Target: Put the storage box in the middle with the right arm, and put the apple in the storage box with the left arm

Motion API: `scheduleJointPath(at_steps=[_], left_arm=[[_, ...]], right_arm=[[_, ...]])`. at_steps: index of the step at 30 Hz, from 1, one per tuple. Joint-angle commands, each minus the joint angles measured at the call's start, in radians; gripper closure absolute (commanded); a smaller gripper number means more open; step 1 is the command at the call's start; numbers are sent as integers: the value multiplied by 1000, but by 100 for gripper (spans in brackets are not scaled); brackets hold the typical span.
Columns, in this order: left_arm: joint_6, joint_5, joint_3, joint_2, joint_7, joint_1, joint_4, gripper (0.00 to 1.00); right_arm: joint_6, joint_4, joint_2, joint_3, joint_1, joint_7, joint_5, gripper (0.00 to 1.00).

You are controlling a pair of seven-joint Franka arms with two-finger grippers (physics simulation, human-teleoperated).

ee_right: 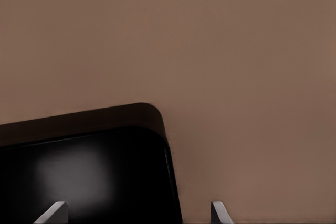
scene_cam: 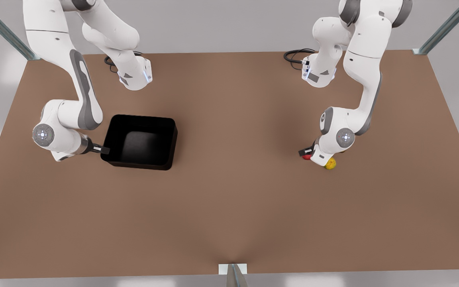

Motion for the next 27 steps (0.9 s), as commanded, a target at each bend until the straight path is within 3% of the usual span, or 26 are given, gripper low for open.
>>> scheduleJointPath(at_steps=[1,6,11,15,19,24,25,26,27], left_arm=[[3,-3,0,0,0,0,0,0],[7,-4,-2,10,0,2,-6,0],[56,-4,-2,42,-2,-2,-12,0],[58,-4,-3,59,-2,-5,-8,0],[83,-4,-3,85,-2,-5,-2,0],[84,-4,-3,88,-2,-5,-2,0],[84,-4,-3,88,0,-5,-3,0],[84,-4,-3,86,0,-5,-3,0],[84,-4,-5,86,0,-5,-3,0]], right_arm=[[-6,0,1,0,0,0,0,0],[-158,-34,-18,52,14,88,0,0],[-46,-170,-18,52,-21,86,-3,0],[-10,-176,20,52,-54,69,-51,0],[113,-195,25,52,-84,-239,-89,0],[191,-213,82,52,-93,-251,-89,0],[191,-213,93,52,-93,-253,-89,12],[188,-212,93,52,-93,-253,-89,68],[187,-212,91,52,-93,-253,-89,79]])
